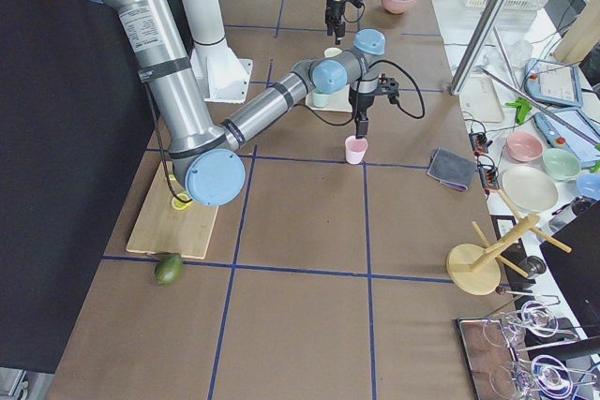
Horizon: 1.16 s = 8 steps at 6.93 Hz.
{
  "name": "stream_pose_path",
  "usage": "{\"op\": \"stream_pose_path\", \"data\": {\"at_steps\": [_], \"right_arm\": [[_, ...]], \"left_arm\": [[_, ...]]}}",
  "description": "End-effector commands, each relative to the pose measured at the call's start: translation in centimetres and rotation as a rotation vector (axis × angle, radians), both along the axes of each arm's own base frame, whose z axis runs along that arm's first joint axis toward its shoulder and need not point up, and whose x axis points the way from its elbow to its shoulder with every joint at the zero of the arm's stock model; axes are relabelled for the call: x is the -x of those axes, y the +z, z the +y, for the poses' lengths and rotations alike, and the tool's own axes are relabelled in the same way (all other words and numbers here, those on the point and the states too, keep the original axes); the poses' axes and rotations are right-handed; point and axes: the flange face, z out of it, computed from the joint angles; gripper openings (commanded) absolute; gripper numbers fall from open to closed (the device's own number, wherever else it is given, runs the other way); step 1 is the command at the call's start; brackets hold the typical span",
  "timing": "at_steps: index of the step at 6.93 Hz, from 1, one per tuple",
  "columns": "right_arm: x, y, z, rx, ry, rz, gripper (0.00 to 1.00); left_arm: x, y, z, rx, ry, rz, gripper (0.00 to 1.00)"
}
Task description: Place all cups on tray
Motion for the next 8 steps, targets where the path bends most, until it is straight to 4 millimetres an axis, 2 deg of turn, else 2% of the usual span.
{"op": "stream_pose_path", "data": {"at_steps": [1,2,3,4,5,6,7,8], "right_arm": [[0.9,3.0,-1.6,-0.033,0.002,-0.020,1.00],[1.9,5.5,-2.8,-0.052,0.008,-0.038,1.00],[2.3,6.8,-3.3,-0.063,0.010,-0.048,1.00],[3.5,7.3,-2.8,-0.057,-0.012,-0.043,1.00],[4.1,8.6,-1.9,-0.041,-0.027,-0.032,0.99],[6.0,10.6,-1.0,-0.032,-0.048,0.006,0.98],[6.2,10.9,-1.0,-0.032,-0.043,0.018,0.81],[6.1,10.6,-1.0,-0.037,-0.046,0.014,0.26]], "left_arm": [[6.3,-1.3,-2.3,-0.045,0.022,-0.021,1.00],[7.5,-1.2,-3.0,-0.063,0.032,-0.019,1.00],[7.9,-1.2,-3.3,-0.062,0.026,-0.018,1.00],[8.0,-0.7,-3.3,-0.056,0.027,-0.022,1.00],[7.9,-0.6,-3.3,-0.056,0.028,-0.023,1.00],[8.0,-0.3,-3.3,-0.054,0.028,-0.025,1.00],[8.0,-0.3,-3.3,-0.052,0.027,-0.025,1.00],[8.0,-0.2,-3.3,-0.050,0.027,-0.027,1.00]]}}
